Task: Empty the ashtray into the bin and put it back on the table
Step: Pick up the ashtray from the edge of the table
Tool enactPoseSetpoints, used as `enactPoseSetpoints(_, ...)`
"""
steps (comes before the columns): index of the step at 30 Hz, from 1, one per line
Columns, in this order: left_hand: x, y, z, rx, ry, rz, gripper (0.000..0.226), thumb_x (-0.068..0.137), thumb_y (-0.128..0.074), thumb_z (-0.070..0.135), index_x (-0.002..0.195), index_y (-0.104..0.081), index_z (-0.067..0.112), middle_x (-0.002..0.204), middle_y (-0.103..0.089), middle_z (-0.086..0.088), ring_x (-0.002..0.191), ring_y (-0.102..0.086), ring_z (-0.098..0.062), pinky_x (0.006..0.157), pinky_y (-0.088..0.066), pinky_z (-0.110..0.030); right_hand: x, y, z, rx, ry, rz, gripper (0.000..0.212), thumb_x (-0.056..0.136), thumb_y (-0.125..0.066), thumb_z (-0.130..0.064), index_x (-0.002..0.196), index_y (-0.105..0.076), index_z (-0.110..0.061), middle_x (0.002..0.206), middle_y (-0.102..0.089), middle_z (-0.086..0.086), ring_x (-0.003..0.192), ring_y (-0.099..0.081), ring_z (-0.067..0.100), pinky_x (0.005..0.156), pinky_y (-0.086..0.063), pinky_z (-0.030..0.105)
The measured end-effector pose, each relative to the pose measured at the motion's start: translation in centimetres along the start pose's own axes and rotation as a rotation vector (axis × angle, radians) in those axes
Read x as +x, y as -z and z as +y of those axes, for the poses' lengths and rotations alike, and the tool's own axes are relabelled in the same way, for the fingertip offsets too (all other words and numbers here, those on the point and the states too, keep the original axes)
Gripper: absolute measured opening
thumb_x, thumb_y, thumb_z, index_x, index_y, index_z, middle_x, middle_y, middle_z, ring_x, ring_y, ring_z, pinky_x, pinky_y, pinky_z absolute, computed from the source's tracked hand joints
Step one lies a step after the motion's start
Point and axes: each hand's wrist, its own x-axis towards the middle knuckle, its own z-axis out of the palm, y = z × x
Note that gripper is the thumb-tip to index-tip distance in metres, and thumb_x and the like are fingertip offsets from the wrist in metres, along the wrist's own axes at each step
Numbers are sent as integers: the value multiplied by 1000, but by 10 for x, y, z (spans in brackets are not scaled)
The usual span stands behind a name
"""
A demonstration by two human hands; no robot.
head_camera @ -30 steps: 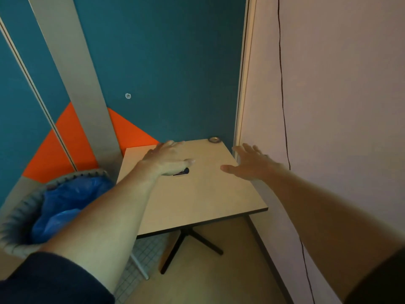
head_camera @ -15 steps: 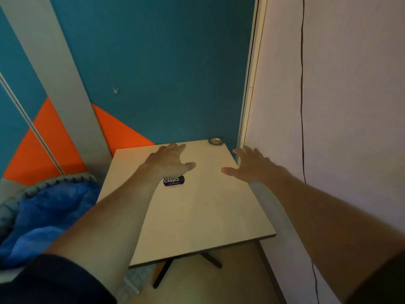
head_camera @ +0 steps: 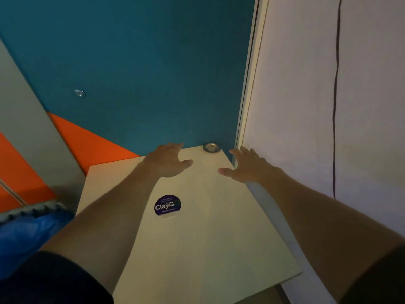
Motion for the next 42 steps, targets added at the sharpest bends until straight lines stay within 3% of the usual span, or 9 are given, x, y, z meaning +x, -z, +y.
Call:
enactPoseSetpoints(11,118,-49,-29,12,12,-105,88,87,-47,66,154,-12,22,164,-12,-4,148,-14,-27,115,-25,-52,125,-45,15,-43,-11,-120,97,75,-36,-86,154,-15,-32,167,-6,1,152,-2,30,118,-15,60)
enactPoseSetpoints(21,232,-119,-32,23,111,-244,98,78,-53,71,154,-11,26,161,-18,-5,142,-25,-31,109,-35,-52,260,-90,54,-65,49,-224,97,76,-39,-84,154,-15,-30,166,-9,4,152,-5,29,119,-18,57)
enactPoseSetpoints(35,352,-207,-57,49,181,-387,109,73,-69,63,154,-6,27,161,-13,-6,144,-20,-32,107,-39,-52,412,-146,86,143,69,-262,90,83,-50,-71,153,-22,-22,163,-21,9,149,-21,29,118,-27,46)
enactPoseSetpoints(40,385,-238,-64,77,161,-409,113,69,-74,61,153,-5,31,161,-14,-6,142,-24,-33,102,-44,-51,457,-170,93,328,10,-168,74,87,-61,-51,147,-35,-14,147,-45,14,132,-45,30,94,-40,31)
enactPoseSetpoints(42,397,-249,-67,93,152,-413,115,67,-75,61,153,-4,33,161,-13,-6,142,-23,-34,101,-45,-51,473,-179,97,380,-40,-135,66,89,-61,-40,145,-38,-12,139,-51,16,125,-49,31,85,-36,27)
